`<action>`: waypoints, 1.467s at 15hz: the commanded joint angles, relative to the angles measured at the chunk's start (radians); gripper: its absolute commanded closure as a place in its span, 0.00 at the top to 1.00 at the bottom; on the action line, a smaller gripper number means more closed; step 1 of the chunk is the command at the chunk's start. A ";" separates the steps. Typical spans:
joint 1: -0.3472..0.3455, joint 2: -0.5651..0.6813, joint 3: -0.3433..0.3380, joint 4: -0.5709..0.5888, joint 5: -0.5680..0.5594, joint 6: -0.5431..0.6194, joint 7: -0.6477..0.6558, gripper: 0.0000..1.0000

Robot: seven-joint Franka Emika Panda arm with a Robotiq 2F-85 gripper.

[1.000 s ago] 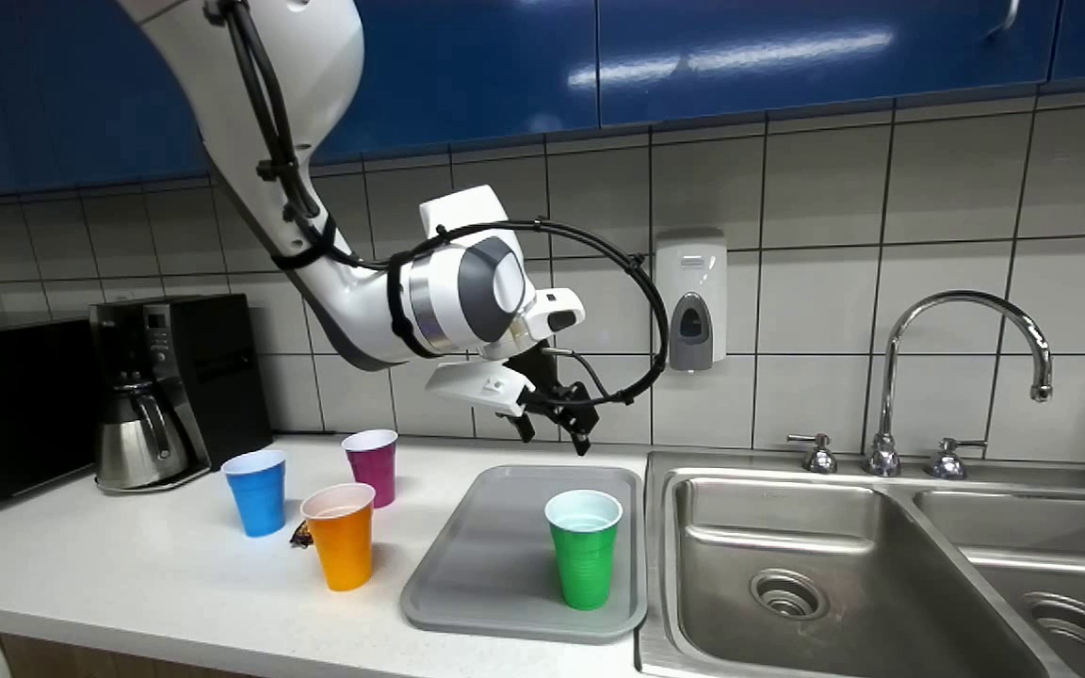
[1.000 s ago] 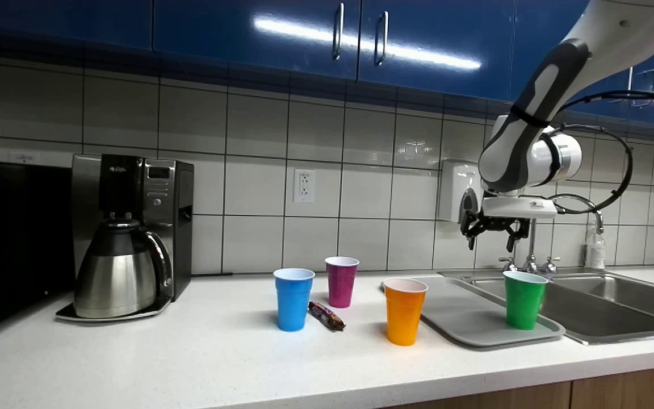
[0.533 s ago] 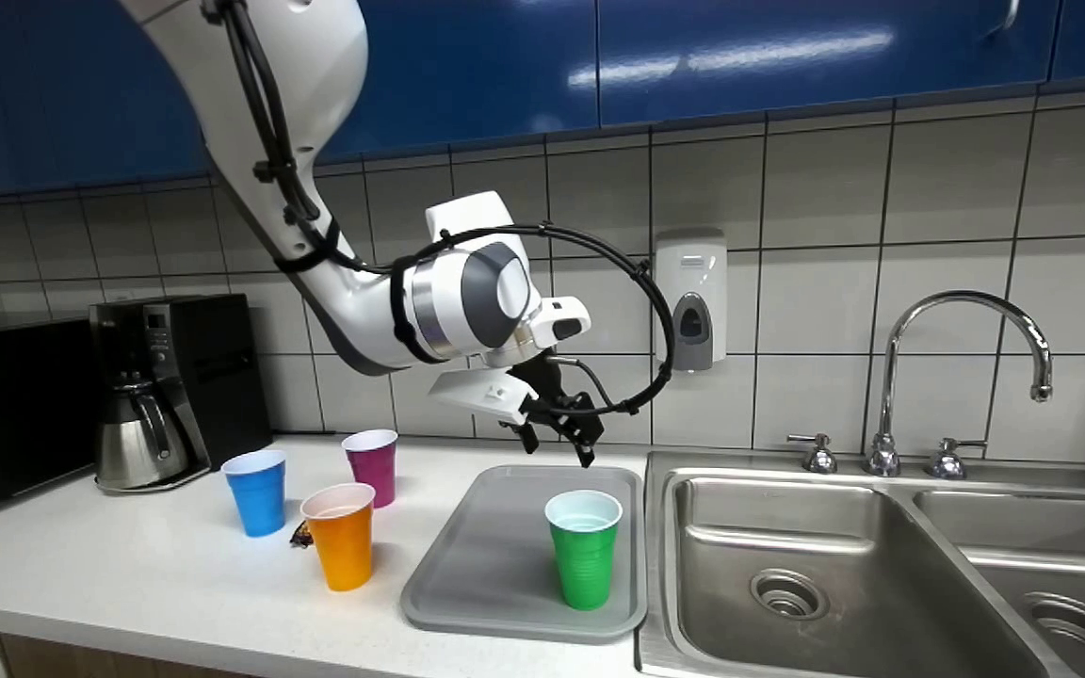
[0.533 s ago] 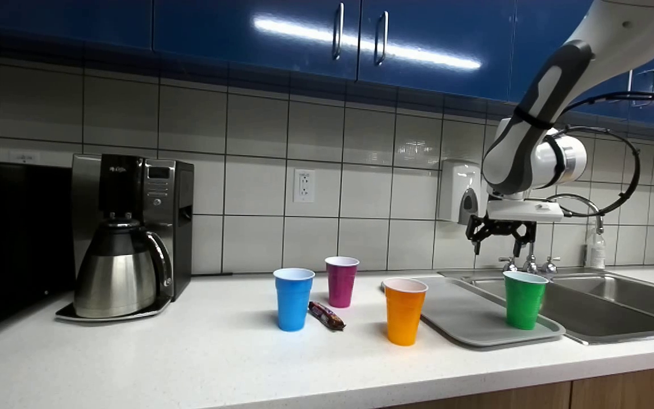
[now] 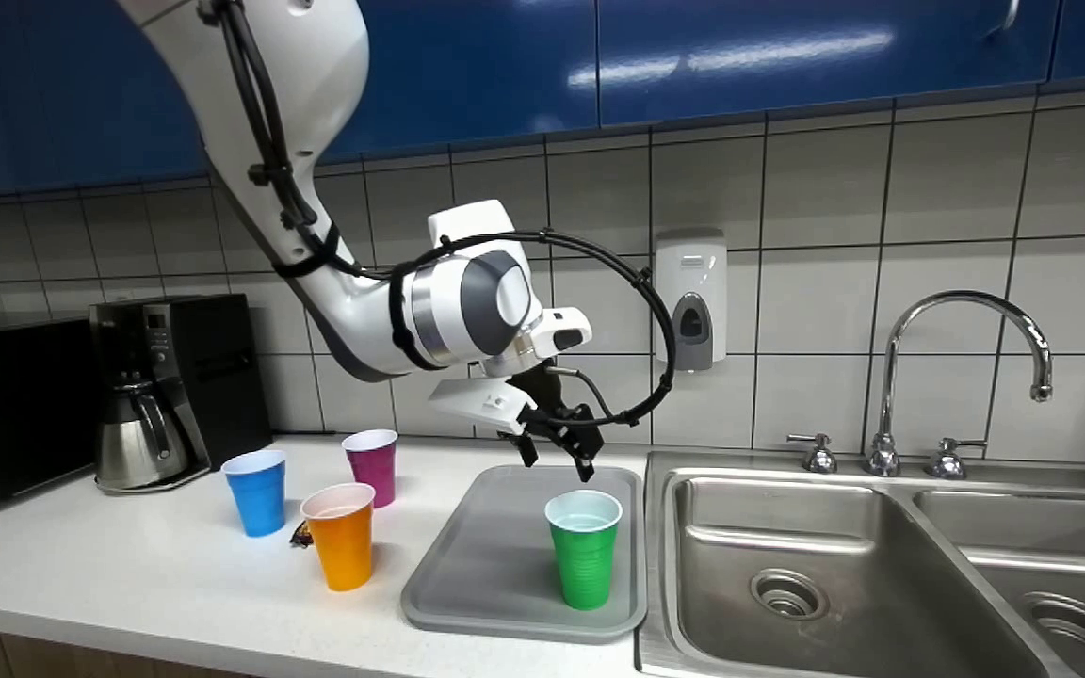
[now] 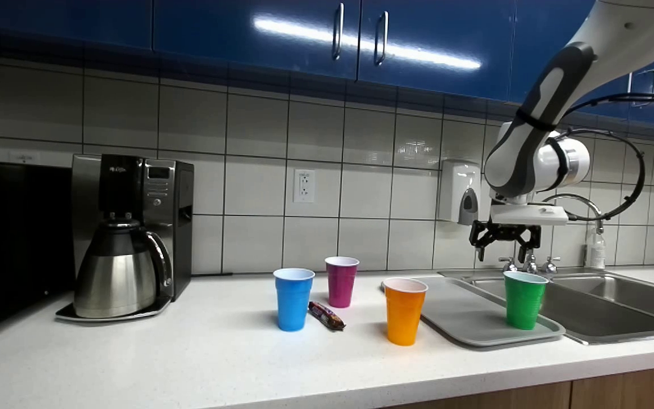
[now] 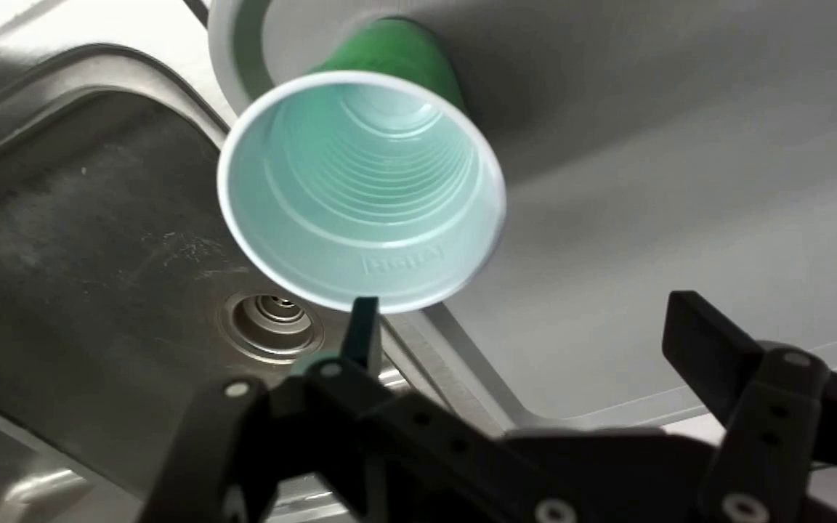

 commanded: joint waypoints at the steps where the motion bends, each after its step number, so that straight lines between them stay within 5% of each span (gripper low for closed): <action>1: -0.028 -0.011 0.033 -0.004 -0.015 -0.038 0.024 1.00; 22: -0.027 0.080 0.024 0.025 0.011 -0.057 0.007 1.00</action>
